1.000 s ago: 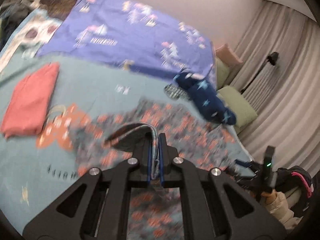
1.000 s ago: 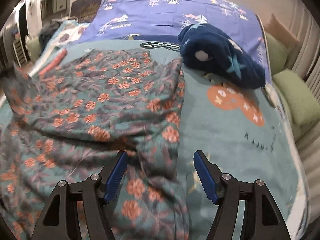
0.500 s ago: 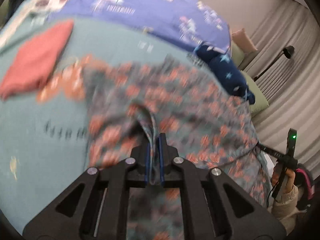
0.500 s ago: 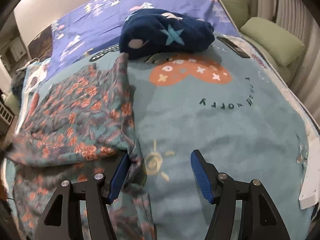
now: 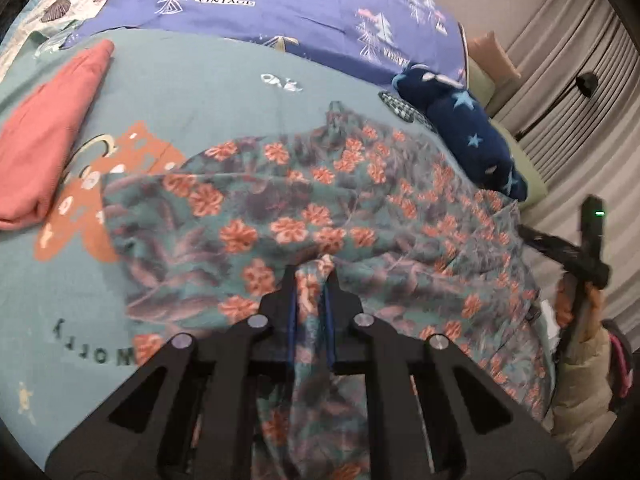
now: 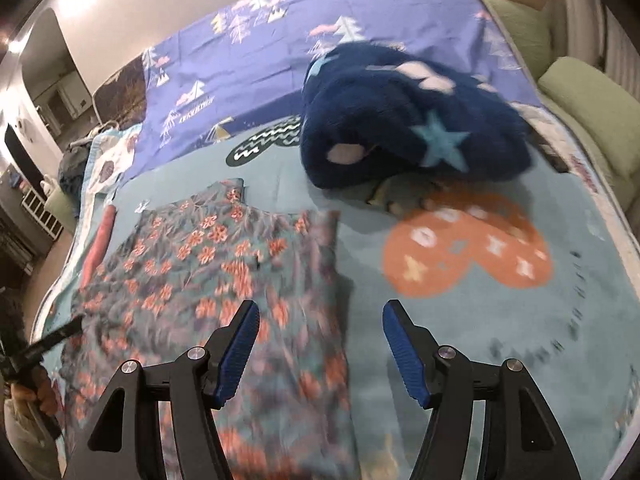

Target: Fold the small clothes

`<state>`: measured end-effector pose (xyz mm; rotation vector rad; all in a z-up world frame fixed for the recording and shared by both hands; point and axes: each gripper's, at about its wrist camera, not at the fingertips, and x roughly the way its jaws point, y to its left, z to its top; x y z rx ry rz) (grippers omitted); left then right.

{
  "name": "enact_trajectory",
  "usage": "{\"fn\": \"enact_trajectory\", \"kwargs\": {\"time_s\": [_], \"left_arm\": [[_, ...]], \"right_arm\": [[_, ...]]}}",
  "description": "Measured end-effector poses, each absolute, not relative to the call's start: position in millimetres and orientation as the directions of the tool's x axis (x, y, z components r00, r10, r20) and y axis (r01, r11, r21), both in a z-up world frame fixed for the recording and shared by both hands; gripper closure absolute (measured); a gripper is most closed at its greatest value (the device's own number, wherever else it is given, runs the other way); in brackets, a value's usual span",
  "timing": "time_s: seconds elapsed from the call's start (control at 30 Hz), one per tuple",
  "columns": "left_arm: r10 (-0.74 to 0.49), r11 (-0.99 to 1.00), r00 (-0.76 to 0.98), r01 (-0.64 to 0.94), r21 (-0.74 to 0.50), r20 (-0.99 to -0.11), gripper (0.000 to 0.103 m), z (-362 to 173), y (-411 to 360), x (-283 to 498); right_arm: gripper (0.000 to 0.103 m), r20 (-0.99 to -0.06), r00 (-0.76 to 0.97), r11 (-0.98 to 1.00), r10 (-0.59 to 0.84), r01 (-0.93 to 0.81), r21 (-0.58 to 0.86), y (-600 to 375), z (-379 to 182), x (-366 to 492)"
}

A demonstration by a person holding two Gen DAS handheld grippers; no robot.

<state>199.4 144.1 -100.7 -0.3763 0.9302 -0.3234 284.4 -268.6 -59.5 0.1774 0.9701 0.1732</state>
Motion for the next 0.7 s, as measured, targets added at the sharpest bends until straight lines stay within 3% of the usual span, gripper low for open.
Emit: {"fn": "enact_trajectory", "kwargs": {"time_s": [0.03, 0.07, 0.1, 0.2, 0.3, 0.47, 0.53, 0.7], "left_arm": [[-0.431, 0.886, 0.570, 0.119, -0.449, -0.700, 0.092, -96, 143, 197], [-0.435, 0.884, 0.592, 0.137, -0.447, -0.679, 0.093, -87, 142, 193], [-0.438, 0.883, 0.616, 0.156, -0.443, -0.655, 0.093, -76, 142, 188], [-0.418, 0.896, 0.700, 0.212, -0.389, -0.580, 0.093, -34, 143, 175], [-0.357, 0.927, 0.746, 0.209, -0.311, -0.562, 0.092, -18, 148, 179], [-0.337, 0.934, 0.666, 0.147, -0.326, -0.665, 0.091, -70, 161, 204], [-0.330, 0.935, 0.605, 0.104, -0.339, -0.725, 0.084, -97, 165, 209], [-0.277, 0.947, 0.646, 0.057, -0.317, -0.712, 0.075, -91, 175, 195]], "right_arm": [[0.047, -0.810, 0.542, 0.972, 0.225, -0.065, 0.226, -267, -65, 292], [0.096, -0.820, 0.522, 0.970, 0.235, -0.069, 0.234, -265, -70, 299], [0.101, -0.824, 0.508, 0.965, 0.251, -0.066, 0.253, -266, -73, 302], [0.100, -0.764, 0.596, 0.962, 0.249, -0.057, 0.269, -276, -53, 299], [0.100, -0.737, 0.638, 0.967, 0.223, -0.052, 0.248, -280, -40, 303], [0.099, -0.807, 0.572, 0.984, 0.147, -0.003, 0.178, -278, -74, 332], [0.097, -0.837, 0.527, 0.983, 0.147, 0.018, 0.183, -278, -89, 335], [0.083, -0.790, 0.602, 0.984, 0.117, 0.038, 0.174, -286, -64, 301]]}}
